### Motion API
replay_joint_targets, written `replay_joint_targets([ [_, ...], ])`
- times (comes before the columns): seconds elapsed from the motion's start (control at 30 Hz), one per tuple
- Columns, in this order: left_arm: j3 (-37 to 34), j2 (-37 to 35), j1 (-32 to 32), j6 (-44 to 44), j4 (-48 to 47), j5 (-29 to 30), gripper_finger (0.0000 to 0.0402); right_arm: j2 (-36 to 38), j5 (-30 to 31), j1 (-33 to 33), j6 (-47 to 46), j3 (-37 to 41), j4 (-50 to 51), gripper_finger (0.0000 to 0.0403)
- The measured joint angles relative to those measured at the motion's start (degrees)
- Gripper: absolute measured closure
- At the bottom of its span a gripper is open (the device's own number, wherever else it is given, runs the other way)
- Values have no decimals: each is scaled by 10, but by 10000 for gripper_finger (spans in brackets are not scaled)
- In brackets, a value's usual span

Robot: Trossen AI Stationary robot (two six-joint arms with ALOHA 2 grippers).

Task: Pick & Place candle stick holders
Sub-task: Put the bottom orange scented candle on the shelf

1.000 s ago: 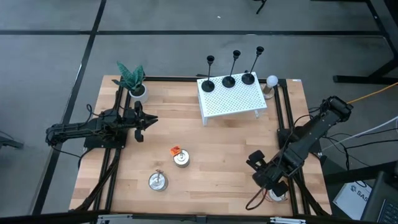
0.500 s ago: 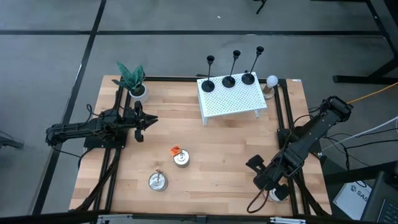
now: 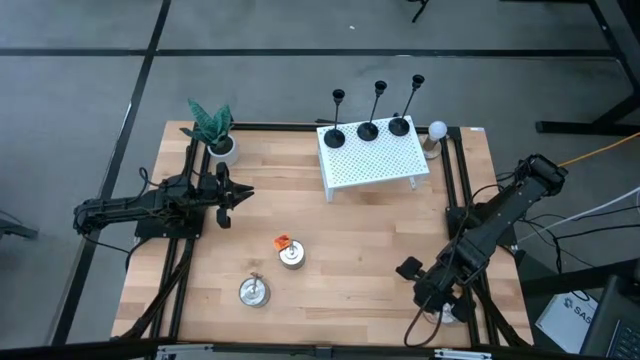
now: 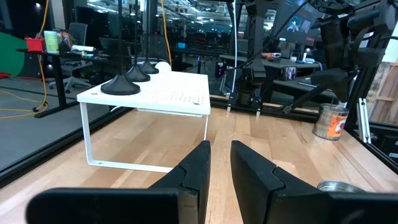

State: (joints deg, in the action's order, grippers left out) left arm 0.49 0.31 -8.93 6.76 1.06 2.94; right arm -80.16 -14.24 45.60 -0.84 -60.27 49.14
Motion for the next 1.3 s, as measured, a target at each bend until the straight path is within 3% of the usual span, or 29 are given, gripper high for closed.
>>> replay_joint_targets([
  [0.2,0,0,0,0,0,0,343,0,0,0,0,0,17,272],
  [0.67,0,0,0,0,0,0,343,0,-23,0,-4,0,44,14],
  [0.87,0,0,0,0,0,0,343,0,-21,16,-54,0,30,17],
  [1.1,0,0,0,0,0,0,343,0,61,64,-157,-22,29,4],
  [1.3,0,0,0,0,0,0,343,-13,68,79,-210,-32,22,3],
])
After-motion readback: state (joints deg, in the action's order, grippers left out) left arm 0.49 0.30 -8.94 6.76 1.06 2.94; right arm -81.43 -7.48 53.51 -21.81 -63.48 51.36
